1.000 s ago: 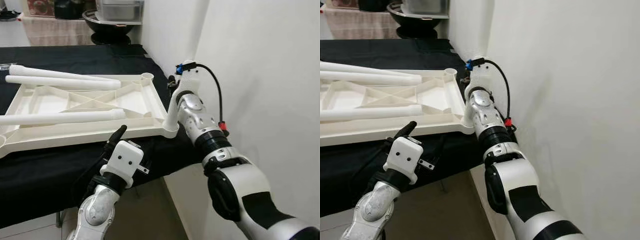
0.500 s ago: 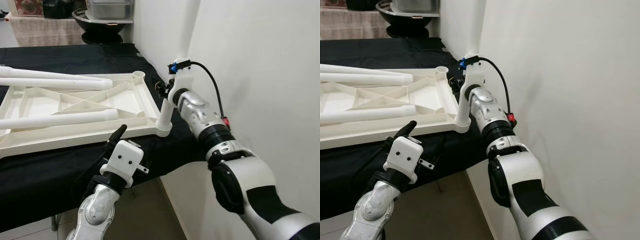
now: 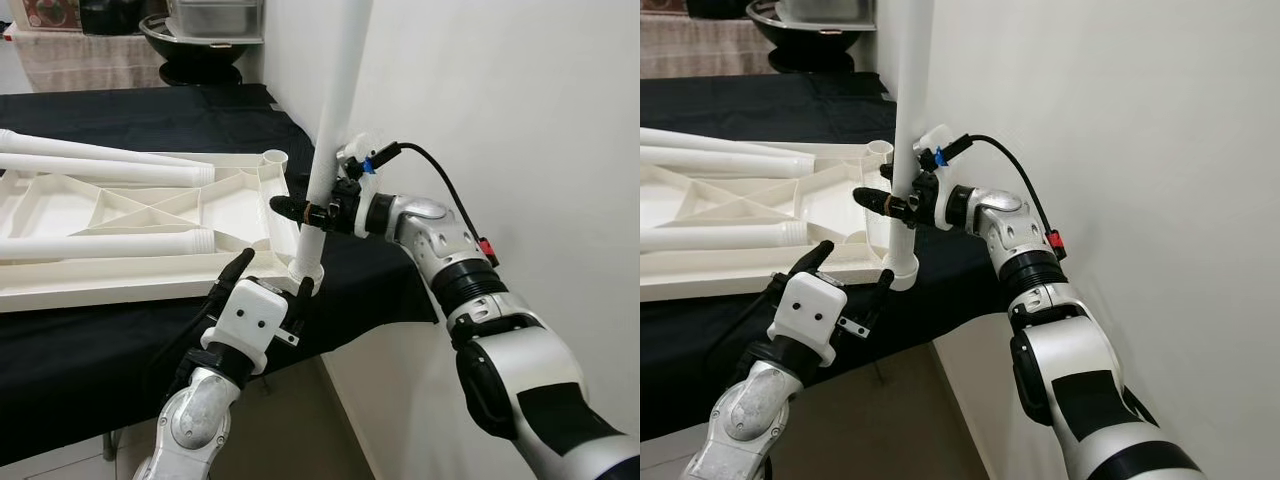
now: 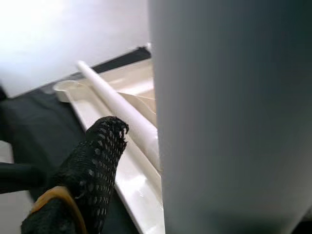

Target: Building children table

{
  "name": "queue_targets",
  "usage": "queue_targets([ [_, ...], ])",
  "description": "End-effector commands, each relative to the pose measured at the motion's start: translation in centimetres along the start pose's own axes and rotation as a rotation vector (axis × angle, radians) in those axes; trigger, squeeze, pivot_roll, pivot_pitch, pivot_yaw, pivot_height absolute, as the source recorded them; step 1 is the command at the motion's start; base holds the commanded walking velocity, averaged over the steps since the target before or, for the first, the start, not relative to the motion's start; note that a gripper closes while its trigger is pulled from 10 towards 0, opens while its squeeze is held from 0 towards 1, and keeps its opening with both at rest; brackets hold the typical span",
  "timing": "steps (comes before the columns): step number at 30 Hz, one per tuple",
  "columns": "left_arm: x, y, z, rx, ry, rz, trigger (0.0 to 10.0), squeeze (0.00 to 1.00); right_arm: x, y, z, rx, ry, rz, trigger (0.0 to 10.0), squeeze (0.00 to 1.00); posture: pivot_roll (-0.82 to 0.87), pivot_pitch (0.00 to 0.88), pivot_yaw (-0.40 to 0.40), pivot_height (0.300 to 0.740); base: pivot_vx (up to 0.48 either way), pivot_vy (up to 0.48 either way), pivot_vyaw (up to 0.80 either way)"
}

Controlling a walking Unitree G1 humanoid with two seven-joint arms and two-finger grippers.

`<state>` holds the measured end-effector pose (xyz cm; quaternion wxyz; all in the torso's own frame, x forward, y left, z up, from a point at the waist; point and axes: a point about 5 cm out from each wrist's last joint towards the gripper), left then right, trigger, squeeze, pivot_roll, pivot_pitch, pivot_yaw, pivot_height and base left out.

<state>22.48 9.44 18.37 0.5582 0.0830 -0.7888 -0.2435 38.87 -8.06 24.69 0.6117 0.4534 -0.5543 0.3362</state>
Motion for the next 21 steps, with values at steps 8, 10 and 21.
queue_targets([
  [8,0.1,-0.4,0.1,-0.019,0.006,0.012,10.0,0.0,-0.4,2.3,-1.4,0.291,-0.013,-0.07,10.0,0.0,0.08,0.064,-0.159,0.74,0.0,0.0,0.0],
  [10,0.1,-0.4,0.1,-0.019,0.006,0.012,10.0,0.0,-0.4,2.3,-1.4,0.291,-0.013,-0.07,10.0,0.0,0.08,0.064,-0.159,0.74,0.0,0.0,0.0],
  [21,0.1,-0.4,0.2,-0.017,0.009,0.011,10.0,0.0,-1.7,2.8,-3.0,0.258,0.017,-0.062,0.0,0.0,0.09,0.071,-0.163,0.74,0.0,0.0,0.0],
])
Point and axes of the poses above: a point about 5 cm out from each wrist's last joint towards the gripper, its own z axis pointing back from the gripper into the wrist, its own x axis along the axis of the wrist's last joint, y = z × x, and after that the axes turned 11 degrees about -z, right-handed
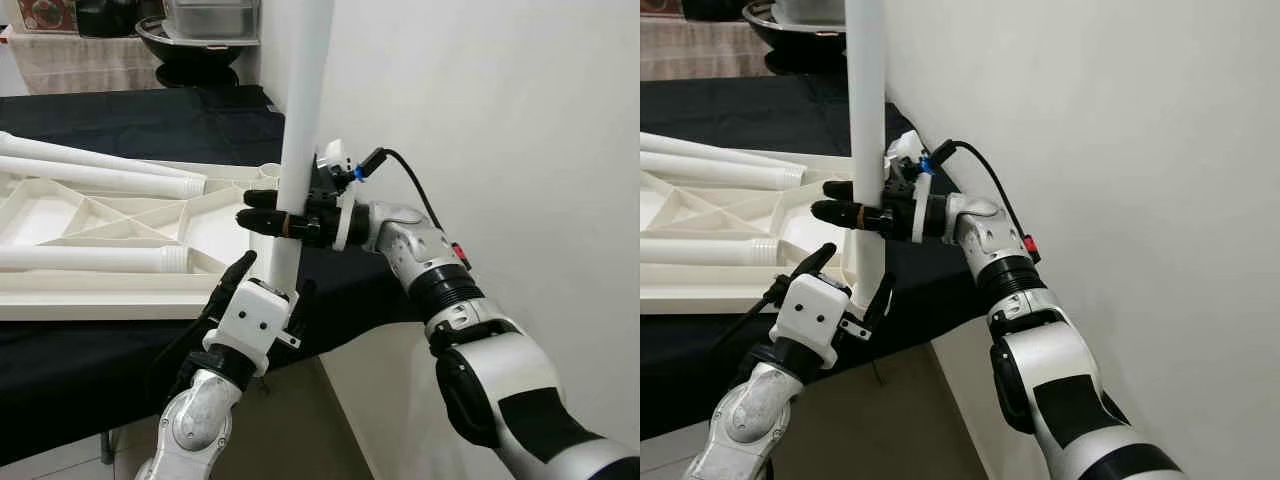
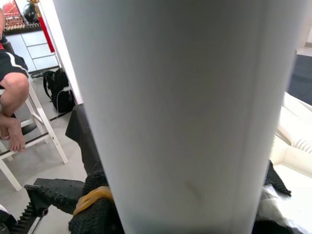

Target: Building children table

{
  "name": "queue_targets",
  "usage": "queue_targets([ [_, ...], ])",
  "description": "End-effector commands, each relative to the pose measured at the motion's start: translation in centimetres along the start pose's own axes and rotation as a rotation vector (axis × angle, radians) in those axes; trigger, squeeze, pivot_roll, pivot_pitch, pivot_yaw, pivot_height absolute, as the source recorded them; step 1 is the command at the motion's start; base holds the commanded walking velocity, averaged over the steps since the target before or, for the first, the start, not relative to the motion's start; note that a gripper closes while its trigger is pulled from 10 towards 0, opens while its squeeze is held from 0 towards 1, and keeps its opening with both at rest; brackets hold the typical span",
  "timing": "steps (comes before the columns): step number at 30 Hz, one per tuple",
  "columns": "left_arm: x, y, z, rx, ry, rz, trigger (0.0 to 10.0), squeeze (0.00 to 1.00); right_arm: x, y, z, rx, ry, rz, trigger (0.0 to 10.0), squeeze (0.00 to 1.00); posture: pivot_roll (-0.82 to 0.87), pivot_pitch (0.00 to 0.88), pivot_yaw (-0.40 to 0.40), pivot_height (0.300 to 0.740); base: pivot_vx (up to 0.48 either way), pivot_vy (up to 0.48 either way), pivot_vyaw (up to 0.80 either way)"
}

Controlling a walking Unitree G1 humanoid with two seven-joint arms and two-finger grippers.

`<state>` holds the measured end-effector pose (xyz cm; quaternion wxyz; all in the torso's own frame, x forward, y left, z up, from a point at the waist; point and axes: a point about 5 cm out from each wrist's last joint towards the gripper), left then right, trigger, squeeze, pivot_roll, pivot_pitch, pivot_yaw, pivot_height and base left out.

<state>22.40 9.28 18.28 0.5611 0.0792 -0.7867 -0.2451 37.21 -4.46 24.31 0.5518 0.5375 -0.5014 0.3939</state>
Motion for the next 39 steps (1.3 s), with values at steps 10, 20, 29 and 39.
queue_targets([
  [10,0.1,-0.2,0.0,-0.009,0.002,0.004,10.0,0.0,-0.9,-3.3,0.9,-0.61,-0.035,-0.028,0.0,0.0,0.09,0.064,-0.158,0.74,0.0,0.0,0.0],
  [20,0.0,-0.3,-0.1,-0.018,-0.001,-0.001,10.0,0.0,-0.8,-6.4,8.6,-1.557,-0.19,-0.127,0.0,0.0,0.08,0.051,-0.153,0.74,0.0,0.0,0.0],
  [29,-0.1,-0.4,-0.2,-0.021,-0.005,-0.005,10.0,0.0,-0.3,-5.8,5.4,-1.509,-0.265,-0.168,10.0,1.0,0.08,0.031,-0.15,0.74,0.0,0.0,0.0],
  [39,-0.1,-0.4,-0.2,-0.018,-0.006,-0.007,10.0,0.0,1.0,-5.1,2.4,-1.235,-0.228,-0.097,10.0,0.0,0.08,0.027,-0.153,0.74,0.0,0.0,0.0],
])
Point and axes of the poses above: a point about 5 cm out from each wrist's last joint towards the gripper, its own z axis pointing back from the gripper into the wrist, its own x axis along the axis of the wrist's last joint, y = z × x, and after that the axes turned 11 degrees about -z, right-handed
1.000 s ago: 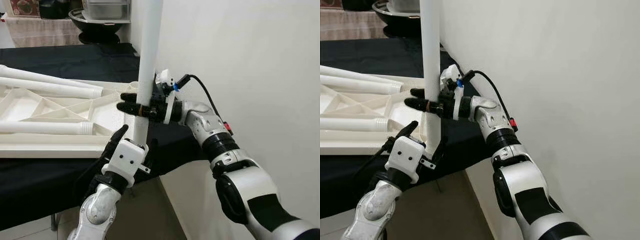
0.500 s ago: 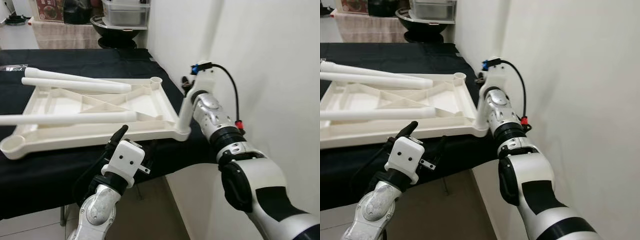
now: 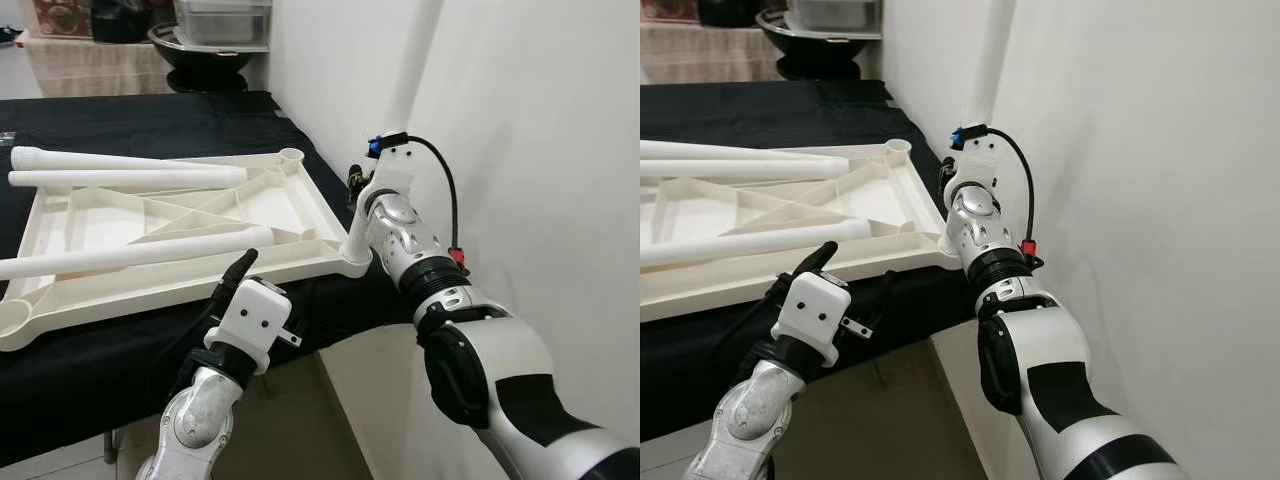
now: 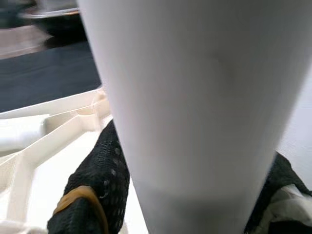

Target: Building children table

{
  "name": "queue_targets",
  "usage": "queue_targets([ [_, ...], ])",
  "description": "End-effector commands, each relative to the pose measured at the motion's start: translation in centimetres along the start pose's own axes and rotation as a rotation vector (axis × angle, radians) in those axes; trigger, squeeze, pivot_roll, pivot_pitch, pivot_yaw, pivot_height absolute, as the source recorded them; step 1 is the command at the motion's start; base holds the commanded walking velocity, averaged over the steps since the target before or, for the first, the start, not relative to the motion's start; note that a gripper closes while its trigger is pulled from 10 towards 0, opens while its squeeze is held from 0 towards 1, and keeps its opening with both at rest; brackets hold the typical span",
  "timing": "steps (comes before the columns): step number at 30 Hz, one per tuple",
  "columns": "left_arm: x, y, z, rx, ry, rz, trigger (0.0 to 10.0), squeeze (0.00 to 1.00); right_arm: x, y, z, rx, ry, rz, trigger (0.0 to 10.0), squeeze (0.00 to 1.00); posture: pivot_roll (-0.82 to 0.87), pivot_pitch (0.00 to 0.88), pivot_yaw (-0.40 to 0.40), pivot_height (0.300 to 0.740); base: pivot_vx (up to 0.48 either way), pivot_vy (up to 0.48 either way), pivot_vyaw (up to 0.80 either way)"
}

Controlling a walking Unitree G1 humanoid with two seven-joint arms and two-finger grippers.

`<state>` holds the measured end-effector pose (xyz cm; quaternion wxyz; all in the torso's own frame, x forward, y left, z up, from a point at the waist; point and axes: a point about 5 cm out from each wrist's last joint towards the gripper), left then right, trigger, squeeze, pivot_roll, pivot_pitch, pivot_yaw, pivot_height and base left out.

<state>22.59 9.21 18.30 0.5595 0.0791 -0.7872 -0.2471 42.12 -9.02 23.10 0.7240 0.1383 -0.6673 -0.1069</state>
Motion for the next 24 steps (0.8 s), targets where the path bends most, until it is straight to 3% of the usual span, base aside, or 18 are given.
queue_targets([
  [1,0.0,-0.3,0.0,-0.015,-0.003,-0.005,10.0,0.0,0.4,1.8,0.0,0.133,0.019,0.02,10.0,0.0,0.08,0.027,-0.153,0.74,0.0,0.0,0.0],
  [4,0.0,-0.3,0.0,-0.015,-0.004,-0.004,10.0,0.0,0.3,2.1,0.1,0.208,0.039,0.031,10.0,0.0,0.08,0.027,-0.151,0.74,0.0,0.0,0.0],
  [7,0.0,-0.4,-0.1,-0.016,-0.006,-0.001,10.0,0.0,-1.0,2.4,0.7,0.498,0.157,0.07,10.0,0.0,0.08,0.022,-0.154,0.74,0.0,0.0,0.0],
  [8,0.0,-0.4,-0.1,-0.016,-0.006,-0.001,10.0,0.0,-1.0,2.4,0.7,0.498,0.157,0.07,10.0,0.0,0.08,0.022,-0.154,0.74,0.0,0.0,0.0],
  [9,0.0,-0.4,0.0,-0.017,-0.007,-0.002,10.0,0.0,-1.6,2.4,1.2,0.631,0.196,0.084,10.0,0.0,0.08,0.022,-0.154,0.74,0.0,0.0,0.0],
  [10,0.0,-0.4,0.0,-0.017,-0.007,-0.002,10.0,0.0,-1.6,2.4,1.2,0.631,0.196,0.084,10.0,0.0,0.08,0.022,-0.154,0.74,0.0,0.0,0.0],
  [12,0.0,-0.4,0.0,-0.016,-0.006,-0.003,10.0,0.0,-2.1,2.2,2.2,0.858,0.242,0.104,10.0,0.0,0.08,0.022,-0.154,0.74,0.0,0.0,0.0],
  [17,0.0,-0.3,0.0,-0.015,-0.004,-0.006,10.0,0.0,-2.2,2.3,3.1,1.01,0.254,0.128,10.0,0.0,0.09,0.023,-0.153,0.74,0.0,0.0,0.0],
  [18,-0.1,-0.3,0.1,-0.015,-0.004,-0.007,10.0,0.0,-2.2,2.9,3.8,1.122,0.257,0.139,10.0,0.0,0.09,0.023,-0.152,0.74,0.0,0.0,0.0],
  [23,0.0,-0.3,0.0,-0.015,-0.004,-0.007,10.0,0.0,-2.2,3.4,4.0,1.163,0.254,0.144,10.0,0.0,0.09,0.03,-0.149,0.74,0.0,0.0,0.0],
  [24,0.0,-0.2,0.0,-0.014,-0.005,-0.006,10.0,0.0,-2.1,3.7,4.0,1.164,0.246,0.137,2.4,0.0,0.09,0.032,-0.152,0.74,0.0,0.0,0.0],
])
Point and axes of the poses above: a point about 5 cm out from each wrist's last joint towards the gripper, its own z axis pointing back from the gripper into the wrist, its own x axis along the axis of the wrist's last joint, y = z × x, and after that the axes turned 11 degrees about -z, right-handed
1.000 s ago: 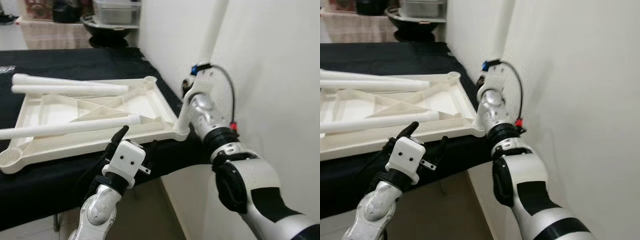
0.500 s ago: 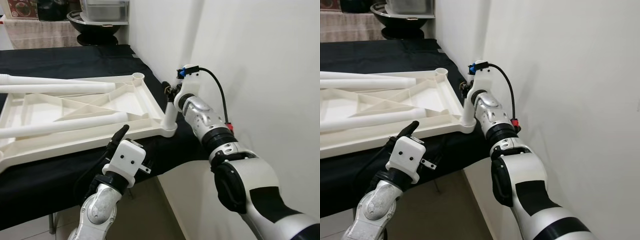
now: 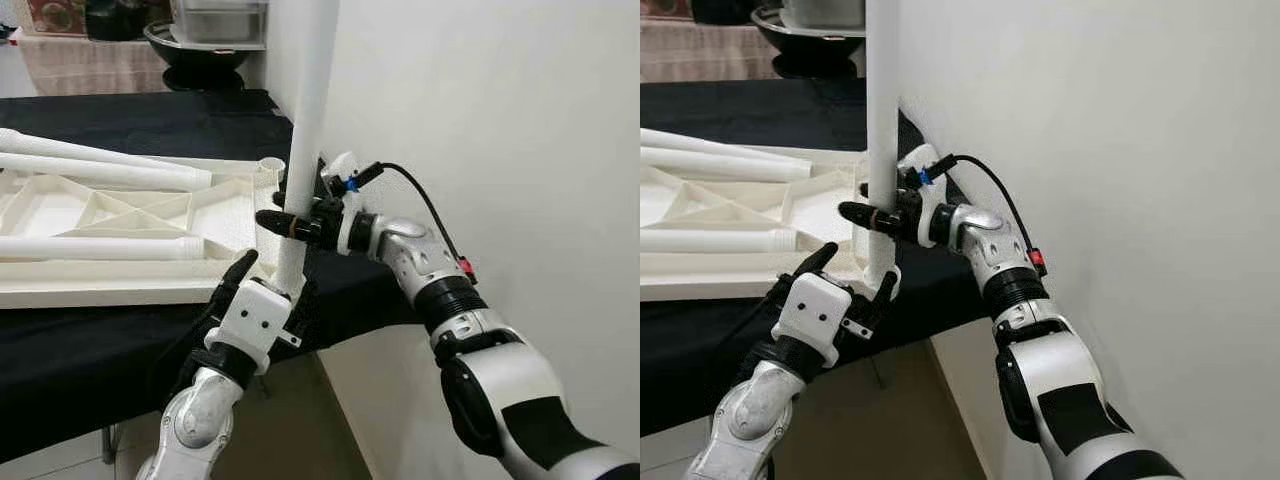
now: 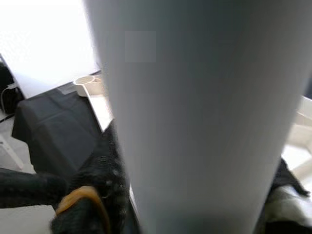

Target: Building children table

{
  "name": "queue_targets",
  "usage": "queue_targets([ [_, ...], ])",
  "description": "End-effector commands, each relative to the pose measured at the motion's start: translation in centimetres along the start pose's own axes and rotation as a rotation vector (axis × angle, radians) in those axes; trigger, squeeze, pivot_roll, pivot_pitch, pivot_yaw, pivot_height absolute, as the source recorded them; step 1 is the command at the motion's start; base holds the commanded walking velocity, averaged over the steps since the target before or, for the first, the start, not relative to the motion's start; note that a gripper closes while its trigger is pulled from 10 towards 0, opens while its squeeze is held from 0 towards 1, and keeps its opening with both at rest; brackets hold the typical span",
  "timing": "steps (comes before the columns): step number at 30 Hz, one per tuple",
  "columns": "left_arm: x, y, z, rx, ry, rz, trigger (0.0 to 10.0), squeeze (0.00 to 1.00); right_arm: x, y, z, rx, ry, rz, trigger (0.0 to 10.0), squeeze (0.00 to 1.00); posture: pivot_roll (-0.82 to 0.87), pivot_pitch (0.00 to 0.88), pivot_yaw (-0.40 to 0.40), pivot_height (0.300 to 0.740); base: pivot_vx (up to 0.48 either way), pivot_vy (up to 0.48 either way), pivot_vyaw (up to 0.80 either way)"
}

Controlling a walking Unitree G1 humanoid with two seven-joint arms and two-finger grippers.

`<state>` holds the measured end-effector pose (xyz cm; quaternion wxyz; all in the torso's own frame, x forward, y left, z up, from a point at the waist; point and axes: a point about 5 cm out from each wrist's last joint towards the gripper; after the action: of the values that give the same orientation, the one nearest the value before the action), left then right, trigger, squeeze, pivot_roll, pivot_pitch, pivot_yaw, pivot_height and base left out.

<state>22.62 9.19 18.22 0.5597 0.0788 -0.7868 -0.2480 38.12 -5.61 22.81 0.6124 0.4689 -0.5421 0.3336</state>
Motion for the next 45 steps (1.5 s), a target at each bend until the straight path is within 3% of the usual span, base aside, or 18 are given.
queue_targets([
  [1,0.0,-0.2,0.0,-0.012,-0.005,-0.006,10.0,0.0,-0.2,0.4,-0.4,0.032,0.001,-0.007,2.4,0.0,0.09,0.032,-0.152,0.74,0.0,0.0,0.0],
  [2,0.1,-0.2,0.0,-0.012,-0.005,-0.005,10.0,0.0,0.1,0.4,-0.5,0.036,-0.017,-0.011,0.0,0.0,0.09,0.034,-0.153,0.74,0.0,0.0,0.0],
  [11,0.0,-0.1,-0.1,-0.008,-0.004,-0.006,10.0,0.0,0.9,-0.3,-0.9,-0.1,-0.081,-0.015,0.0,0.0,0.09,0.04,-0.152,0.74,0.0,0.0,0.0],
  [13,0.1,-0.1,-0.2,-0.008,-0.004,-0.005,10.0,0.0,1.0,-1.1,-0.9,-0.242,-0.112,-0.041,0.0,0.0,0.08,0.044,-0.151,0.74,0.0,0.0,0.0],
  [14,0.1,-0.1,-0.2,-0.008,-0.004,-0.005,10.0,0.0,1.0,-1.1,-0.9,-0.242,-0.112,-0.041,0.0,0.0,0.08,0.044,-0.151,0.74,0.0,0.0,0.0],
  [18,0.2,-0.3,-0.2,-0.013,-0.01,0.002,10.0,0.0,0.5,-4.4,1.5,-0.875,-0.137,-0.07,0.0,0.0,0.08,0.046,-0.147,0.74,0.0,0.0,0.0],
  [19,0.2,-0.3,-0.2,-0.013,-0.01,0.002,10.0,0.0,0.5,-4.4,1.5,-0.875,-0.137,-0.07,0.0,0.0,0.08,0.046,-0.147,0.74,0.0,0.0,0.0],
  [21,0.2,-0.3,-0.2,-0.014,-0.009,0.001,10.0,0.0,0.6,-4.9,2.4,-1.004,-0.158,-0.084,0.0,0.0,0.08,0.046,-0.149,0.74,0.0,0.0,0.0],
  [27,0.1,-0.3,-0.2,-0.014,-0.007,-0.001,10.0,0.0,1.0,-5.2,2.9,-1.126,-0.177,-0.058,0.0,0.0,0.08,0.045,-0.149,0.74,0.0,0.0,0.0],
  [28,0.1,-0.3,-0.2,-0.015,-0.007,-0.002,10.0,0.0,1.0,-5.2,2.8,-1.133,-0.182,-0.071,10.0,0.0,0.08,0.044,-0.148,0.74,0.0,0.0,0.0],
  [31,0.1,-0.3,-0.2,-0.015,-0.007,-0.002,10.0,0.0,1.0,-5.1,2.7,-1.13,-0.187,-0.075,10.0,0.0,0.08,0.044,-0.148,0.74,0.0,0.0,0.0],
  [32,0.1,-0.3,-0.2,-0.015,-0.007,-0.003,10.0,0.0,1.0,-5.0,2.4,-1.097,-0.199,-0.085,10.0,0.6,0.08,0.042,-0.147,0.74,0.0,0.0,0.0],
  [33,0.1,-0.3,-0.2,-0.016,-0.007,-0.004,10.0,0.0,1.0,-4.8,2.1,-1.074,-0.206,-0.088,10.0,1.0,0.08,0.042,-0.147,0.74,0.0,0.0,0.0],
  [35,0.1,-0.3,-0.2,-0.016,-0.007,-0.004,10.0,0.0,1.2,-4.6,1.8,-1.047,-0.218,-0.086,10.0,1.0,0.08,0.042,-0.147,0.74,0.0,0.0,0.0],
  [36,0.1,-0.3,-0.1,-0.017,-0.007,-0.004,10.0,0.0,1.4,-4.5,1.5,-1.028,-0.229,-0.073,10.0,0.78,0.08,0.042,-0.147,0.74,0.0,0.0,0.0],
  [37,0.1,-0.3,-0.1,-0.017,-0.006,-0.003,10.0,0.0,1.5,-4.3,1.3,-1.033,-0.237,-0.063,10.0,0.78,0.08,0.042,-0.147,0.74,0.0,0.0,0.0],
  [38,0.1,-0.3,-0.1,-0.017,-0.006,-0.003,10.0,0.0,1.5,-4.2,1.0,-1.025,-0.235,-0.07,10.0,0.0,0.08,0.042,-0.148,0.74,0.0,0.0,0.0],
  [45,0.0,-0.3,-0.1,-0.018,-0.004,-0.004,10.0,0.0,1.0,-3.8,0.3,-0.89,-0.22,-0.119,10.0,0.0,0.09,0.041,-0.154,0.74,0.0,0.0,0.0],
])
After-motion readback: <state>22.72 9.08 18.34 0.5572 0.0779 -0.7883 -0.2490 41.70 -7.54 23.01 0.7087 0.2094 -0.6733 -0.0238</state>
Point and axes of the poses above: a point about 5 cm out from each wrist's last joint towards the gripper, its own z axis pointing back from the gripper into the wrist, its own x axis along the axis of the wrist's last joint, y = z × x, and after that the axes turned 11 degrees about -z, right-handed
